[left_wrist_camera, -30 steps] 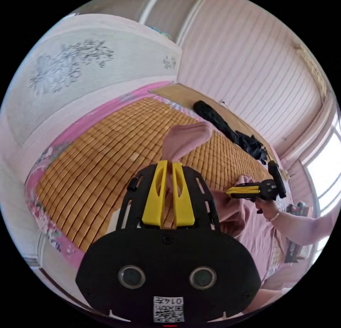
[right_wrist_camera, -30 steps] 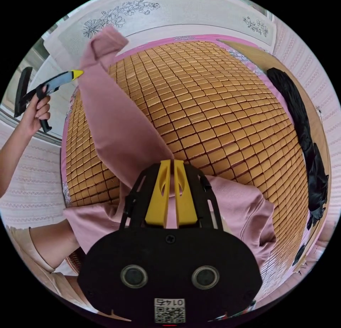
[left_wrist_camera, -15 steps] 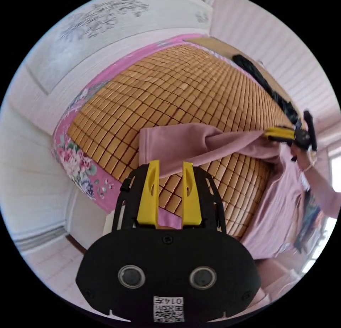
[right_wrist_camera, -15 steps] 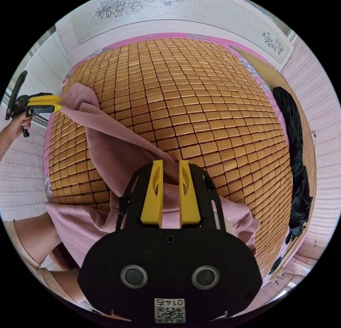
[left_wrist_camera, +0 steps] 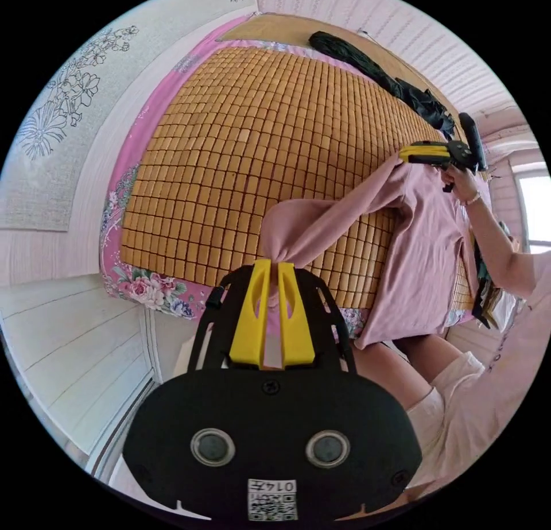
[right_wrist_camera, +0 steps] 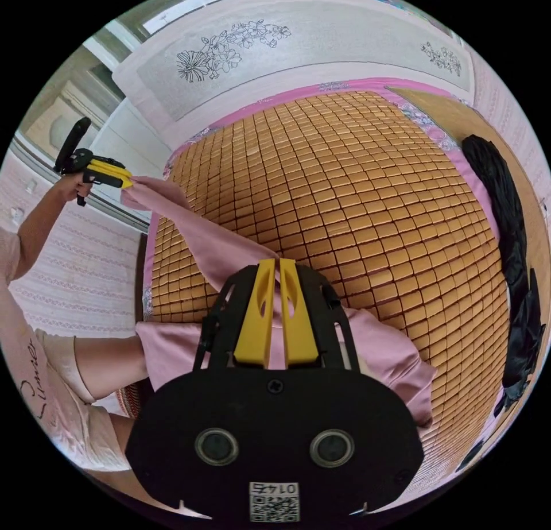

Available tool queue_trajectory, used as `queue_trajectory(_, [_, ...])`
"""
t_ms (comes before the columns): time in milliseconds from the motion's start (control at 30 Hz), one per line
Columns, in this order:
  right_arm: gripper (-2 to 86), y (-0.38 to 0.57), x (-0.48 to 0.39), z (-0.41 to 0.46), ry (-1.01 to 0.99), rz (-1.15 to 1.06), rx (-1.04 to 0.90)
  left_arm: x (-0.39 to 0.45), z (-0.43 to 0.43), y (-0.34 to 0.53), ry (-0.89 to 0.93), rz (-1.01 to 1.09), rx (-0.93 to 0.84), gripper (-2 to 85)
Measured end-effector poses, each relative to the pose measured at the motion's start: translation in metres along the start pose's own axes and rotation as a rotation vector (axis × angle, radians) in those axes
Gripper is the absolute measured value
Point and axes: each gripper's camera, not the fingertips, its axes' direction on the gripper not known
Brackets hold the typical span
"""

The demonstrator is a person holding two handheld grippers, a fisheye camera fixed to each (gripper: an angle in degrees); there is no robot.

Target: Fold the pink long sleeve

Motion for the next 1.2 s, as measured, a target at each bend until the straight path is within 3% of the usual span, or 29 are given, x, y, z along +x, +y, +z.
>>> queue_trajectory(133, [0.4, -0.026, 0.011, 0.030, 0.159, 0.093, -0.023, -0.045, -0.005, -0.033, -0.188, -0.236, 0.165, 3.4])
queue_trajectory(233, [0.5, -0.038, 0.022, 0.054, 0.199, 0.143, -0.103, -0.045, 0.004, -0.038, -0.146, -0.239, 0.184, 5.0])
queue_trajectory(367, [0.7, -0.034, 0.028, 0.047, 0.228, 0.177, -0.068, -0.037, 0.033, -0.034, -0.142, -0.190, 0.116, 6.5])
queue_trajectory(600, [2.5, -0.018, 0.029, 0.038, 0.222, 0.158, -0.024, -0.073, 0.108, -0.032, -0.001, -0.472, 0.033, 7.7])
queue_trajectory(733, [3.6, 0.016, 0.025, 0.009, 0.247, 0.224, 0.054, -0.065, 0.110, -0.032, -0.076, -0.328, 0.017, 2.7])
queue_trajectory(833, [1.1, 0.047, 0.017, 0.001, 0.247, 0.253, 0.077, -0.070, 0.107, -0.027, -0.111, -0.341, 0.046, 0.0])
queue_trajectory(933, [0.2, 0.056, 0.024, 0.028, 0.270, 0.263, -0.082, -0.077, 0.117, -0.021, -0.077, -0.369, 0.051, -0.6])
queue_trajectory(967, [0.1, 0.059, 0.023, 0.022, 0.286, 0.232, 0.000, -0.077, 0.119, -0.019, -0.077, -0.373, 0.061, -0.7])
queue_trajectory(1067, [-0.1, 0.064, 0.029, 0.014, 0.286, 0.240, -0.053, -0.079, 0.122, -0.008, -0.045, -0.406, 0.086, -0.7])
queue_trajectory(1200, [0.3, 0.094, 0.024, -0.023, 0.276, 0.249, 0.092, -0.072, 0.100, 0.024, 0.043, -0.415, 0.310, -0.7])
